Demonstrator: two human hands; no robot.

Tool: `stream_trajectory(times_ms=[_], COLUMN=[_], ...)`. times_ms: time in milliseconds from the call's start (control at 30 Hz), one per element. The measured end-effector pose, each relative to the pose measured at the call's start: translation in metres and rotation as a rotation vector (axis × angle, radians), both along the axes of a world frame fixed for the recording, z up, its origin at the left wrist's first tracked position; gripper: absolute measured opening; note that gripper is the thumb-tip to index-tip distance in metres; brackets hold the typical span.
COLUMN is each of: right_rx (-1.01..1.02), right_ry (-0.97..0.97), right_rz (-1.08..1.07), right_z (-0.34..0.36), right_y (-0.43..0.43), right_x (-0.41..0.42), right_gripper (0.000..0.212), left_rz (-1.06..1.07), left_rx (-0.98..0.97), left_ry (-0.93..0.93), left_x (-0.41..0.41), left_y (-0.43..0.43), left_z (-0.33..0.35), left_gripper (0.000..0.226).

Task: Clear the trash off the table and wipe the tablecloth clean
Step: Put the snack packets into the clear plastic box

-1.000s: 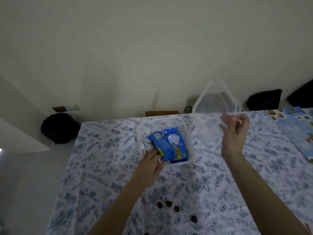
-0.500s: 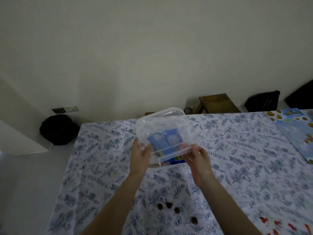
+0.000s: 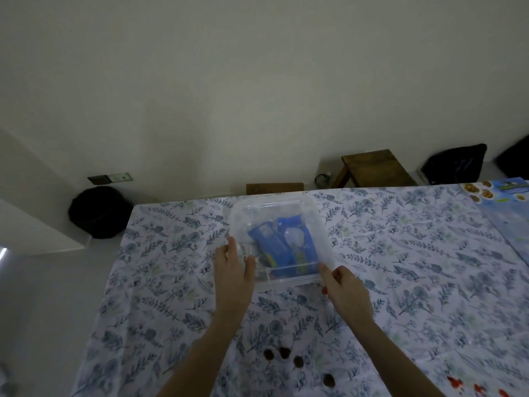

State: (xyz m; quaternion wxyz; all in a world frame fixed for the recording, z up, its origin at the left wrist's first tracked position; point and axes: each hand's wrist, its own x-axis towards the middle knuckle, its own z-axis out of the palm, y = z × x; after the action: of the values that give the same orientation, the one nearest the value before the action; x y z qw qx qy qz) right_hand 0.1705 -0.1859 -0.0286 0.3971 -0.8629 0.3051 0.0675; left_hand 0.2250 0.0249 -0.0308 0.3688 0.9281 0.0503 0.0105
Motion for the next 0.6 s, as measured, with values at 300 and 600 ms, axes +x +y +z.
stream_trajectory(times_ms=[300,600], right_rx=[-0.078,-0.312], right_ry=[-0.184,-0.112], right_rz=[0.196,0.403], right_z=[0.008,-0.002], right_y=[-0.01,0.015], right_x=[0.038,0.06], right_gripper=[0.081,0.092], left_rz=[-0.054,-0.157], left_rx=[0.073,0.155], left_ry=[-0.015,0.022], left_x=[0.012,0.034], left_y=[-0.004,-0.02], left_z=[-0.001,-0.003], left_gripper=[0.057,0.058])
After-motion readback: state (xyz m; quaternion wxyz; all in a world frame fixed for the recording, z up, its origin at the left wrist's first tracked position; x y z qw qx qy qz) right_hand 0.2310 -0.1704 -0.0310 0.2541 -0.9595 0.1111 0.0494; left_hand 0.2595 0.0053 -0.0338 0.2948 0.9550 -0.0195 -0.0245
